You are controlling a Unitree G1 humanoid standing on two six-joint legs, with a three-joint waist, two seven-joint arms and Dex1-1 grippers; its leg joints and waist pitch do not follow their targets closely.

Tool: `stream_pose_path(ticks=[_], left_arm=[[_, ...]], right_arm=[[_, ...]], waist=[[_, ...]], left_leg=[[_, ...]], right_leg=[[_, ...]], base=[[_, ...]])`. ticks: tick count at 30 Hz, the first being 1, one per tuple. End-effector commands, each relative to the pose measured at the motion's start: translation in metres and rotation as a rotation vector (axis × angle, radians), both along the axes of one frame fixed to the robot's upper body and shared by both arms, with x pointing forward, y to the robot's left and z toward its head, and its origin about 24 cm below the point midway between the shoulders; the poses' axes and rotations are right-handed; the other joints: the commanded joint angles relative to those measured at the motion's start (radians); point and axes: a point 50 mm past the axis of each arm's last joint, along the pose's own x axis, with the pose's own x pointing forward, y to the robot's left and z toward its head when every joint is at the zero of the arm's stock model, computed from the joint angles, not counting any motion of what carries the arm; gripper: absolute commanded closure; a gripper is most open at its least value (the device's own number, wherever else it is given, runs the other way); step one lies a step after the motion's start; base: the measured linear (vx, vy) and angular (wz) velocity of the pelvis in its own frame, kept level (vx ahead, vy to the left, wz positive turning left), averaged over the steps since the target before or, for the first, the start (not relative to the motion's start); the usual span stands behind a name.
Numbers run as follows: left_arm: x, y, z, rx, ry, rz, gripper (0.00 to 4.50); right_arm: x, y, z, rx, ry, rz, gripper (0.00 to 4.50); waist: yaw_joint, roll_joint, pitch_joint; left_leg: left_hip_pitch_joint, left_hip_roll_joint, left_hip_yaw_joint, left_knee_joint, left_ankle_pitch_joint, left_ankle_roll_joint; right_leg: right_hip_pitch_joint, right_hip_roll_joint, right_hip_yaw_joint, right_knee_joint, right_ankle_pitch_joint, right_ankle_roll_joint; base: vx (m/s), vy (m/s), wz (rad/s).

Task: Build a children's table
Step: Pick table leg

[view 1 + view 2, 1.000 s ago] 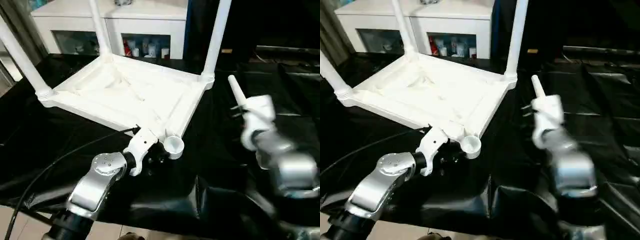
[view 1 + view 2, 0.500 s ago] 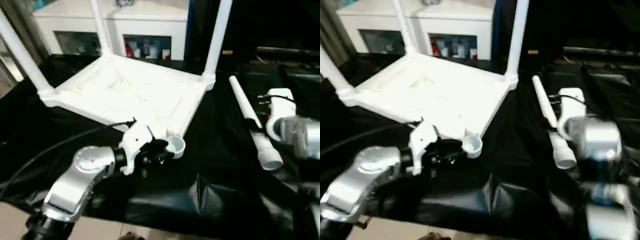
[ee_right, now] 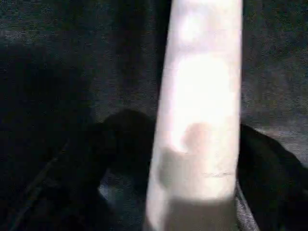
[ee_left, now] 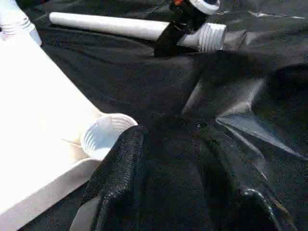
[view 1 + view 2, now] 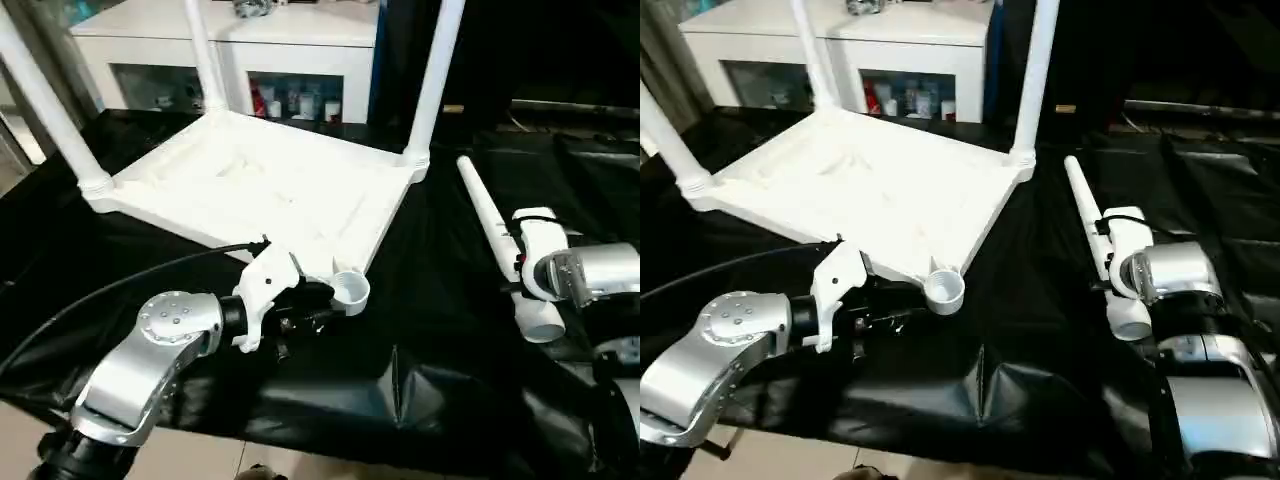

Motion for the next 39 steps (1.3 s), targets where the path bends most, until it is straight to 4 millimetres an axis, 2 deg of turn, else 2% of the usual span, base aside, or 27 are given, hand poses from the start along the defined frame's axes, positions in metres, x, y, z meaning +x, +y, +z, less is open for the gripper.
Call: stream_pose_path(ticks=[1, 4, 7, 10, 11, 19, 22, 29, 30, 32, 34, 36, 37, 38, 39], left_arm=[[-0.002, 0.0, 0.002, 0.006, 0.001, -0.011, 2.62], [-0.001, 0.001, 0.002, 0.007, 0.001, -0.011, 2.62], [0.0, 0.001, 0.003, 0.008, -0.001, -0.008, 2.62], [0.0, 0.001, 0.003, 0.008, -0.003, -0.007, 2.62], [0.0, 0.001, 0.003, 0.007, -0.003, -0.006, 2.62], [0.001, 0.002, 0.004, 0.007, -0.009, 0.002, 2.62], [0.002, 0.003, 0.004, 0.009, -0.013, 0.006, 2.62], [0.006, 0.004, 0.007, 0.014, -0.028, 0.018, 2.62], [0.007, 0.004, 0.008, 0.011, -0.034, 0.023, 2.62], [0.01, 0.005, 0.011, -0.003, -0.049, 0.041, 2.62], [0.016, 0.005, 0.015, -0.027, -0.081, 0.083, 2.62], [0.024, 0.005, 0.02, -0.061, -0.116, 0.15, 2.62], [0.03, 0.005, 0.021, -0.076, -0.125, 0.192, 2.62], [0.036, 0.003, 0.024, -0.101, -0.133, 0.238, 2.62], [0.037, 0.002, 0.024, -0.105, -0.134, 0.243, 2.62]], right_arm=[[-0.001, -0.001, -0.003, -0.01, 0.025, 0.0, 0.79], [0.0, -0.002, -0.004, -0.015, 0.025, -0.001, 0.83], [0.001, -0.006, -0.007, -0.022, 0.033, -0.005, 1.26], [0.001, -0.008, -0.008, -0.026, 0.034, -0.014, 1.23], [0.001, -0.008, -0.008, -0.026, 0.033, -0.017, 1.59], [0.001, -0.011, -0.01, -0.014, 0.027, -0.048, 2.11], [0.0, -0.013, -0.012, -0.001, 0.023, -0.066, 2.47], [-0.008, -0.02, -0.02, 0.014, 0.03, -0.11, 2.63], [-0.01, -0.024, -0.02, 0.011, 0.023, -0.138, 2.63], [-0.01, -0.029, -0.016, 0.012, -0.004, -0.159, 2.64], [-0.007, -0.034, -0.005, 0.021, -0.122, -0.19, 2.64], [-0.003, -0.04, 0.013, 0.037, -0.355, -0.228, 2.64], [-0.003, -0.04, 0.023, 0.063, -0.47, -0.229, 2.64], [-0.007, -0.039, 0.034, 0.12, -0.592, -0.229, 2.64], [-0.007, -0.038, 0.035, 0.129, -0.604, -0.229, 2.64]], waist=[[0.001, -0.019, -0.061], [0.001, -0.02, -0.061], [-0.001, -0.02, -0.061], [0.0, -0.02, -0.062], [0.0, -0.021, -0.061], [-0.001, -0.021, -0.063], [0.001, -0.021, -0.063], [0.002, -0.017, -0.063], [0.003, -0.013, -0.063], [0.004, -0.015, -0.063], [0.005, -0.018, -0.062], [0.005, -0.016, -0.066], [0.004, -0.014, -0.063], [0.006, -0.016, -0.067], [0.003, -0.017, -0.067]], left_leg=[[0.025, 0.087, -0.048, -0.067, -0.222, 0.004], [0.023, 0.086, -0.048, -0.066, -0.229, 0.003], [0.023, 0.086, -0.048, -0.065, -0.235, 0.002], [0.023, 0.086, -0.048, -0.065, -0.232, 0.004], [0.023, 0.087, -0.048, -0.065, -0.235, 0.004], [0.023, 0.087, -0.048, -0.065, -0.244, 0.0], [0.024, 0.087, -0.048, -0.064, -0.247, 0.0], [0.025, 0.087, -0.048, -0.066, -0.26, -0.006], [0.027, 0.087, -0.049, -0.065, -0.265, -0.009], [0.031, 0.087, -0.048, -0.066, -0.271, -0.014], [0.029, 0.085, -0.047, -0.067, -0.271, -0.014], [0.03, 0.085, -0.051, -0.067, -0.265, -0.019], [0.025, 0.085, -0.05, -0.072, -0.262, -0.012], [0.032, 0.085, -0.049, -0.068, -0.265, -0.011], [0.025, 0.082, -0.05, -0.071, -0.253, 0.003]], right_leg=[[0.041, -0.108, 0.068, -0.097, -0.427, -0.129], [0.041, -0.111, 0.068, -0.098, -0.435, -0.13], [0.04, -0.11, 0.068, -0.097, -0.438, -0.132], [0.04, -0.109, 0.068, -0.095, -0.426, -0.137], [0.039, -0.109, 0.068, -0.095, -0.427, -0.137], [0.039, -0.109, 0.068, -0.094, -0.422, -0.143], [0.04, -0.11, 0.068, -0.094, -0.426, -0.14], [0.039, -0.108, 0.067, -0.095, -0.422, -0.138], [0.037, -0.108, 0.067, -0.095, -0.422, -0.14], [0.036, -0.106, 0.067, -0.096, -0.418, -0.135], [0.039, -0.106, 0.069, -0.099, -0.416, -0.123], [0.041, -0.11, 0.066, -0.097, -0.422, -0.109], [0.044, -0.109, 0.068, -0.104, -0.424, -0.095], [0.037, -0.11, 0.068, -0.103, -0.423, -0.083], [0.044, -0.108, 0.066, -0.103, -0.419, -0.073]], base=[[0.0, 0.0, 0.0], [0.0, 0.0, 0.0], [0.0, 0.0, 0.0], [0.0, 0.0, 0.0], [0.0, 0.0, 0.0], [0.0, 0.0, 0.0], [0.0, 0.0, 0.0], [0.0, 0.0, 0.0], [0.0, 0.0, 0.0], [0.0, 0.0, 0.0], [0.0, 0.0, 0.0], [0.0, 0.0, 0.0], [0.0, 0.0, 0.0], [0.0, 0.0, 0.0], [0.0, 0.0, 0.0]])
